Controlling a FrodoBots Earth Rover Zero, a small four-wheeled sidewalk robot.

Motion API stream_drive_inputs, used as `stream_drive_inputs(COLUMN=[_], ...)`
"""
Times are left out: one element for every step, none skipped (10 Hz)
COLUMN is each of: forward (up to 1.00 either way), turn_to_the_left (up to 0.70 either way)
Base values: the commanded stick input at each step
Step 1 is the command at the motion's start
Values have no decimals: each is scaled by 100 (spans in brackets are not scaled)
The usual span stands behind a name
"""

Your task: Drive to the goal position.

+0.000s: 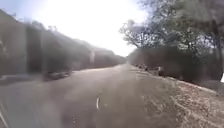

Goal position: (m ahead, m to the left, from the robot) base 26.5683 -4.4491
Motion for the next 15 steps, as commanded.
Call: stream_drive_inputs(forward=[100, 100, 100, 100, 100, 100, 100, 100, 100, 100, 100, 100, 100, 100, 100], turn_to_the_left=[0, 0, 0, 0, 0, 0, 0, 1, 12, 23, 19, 8, 0, 0, 0])
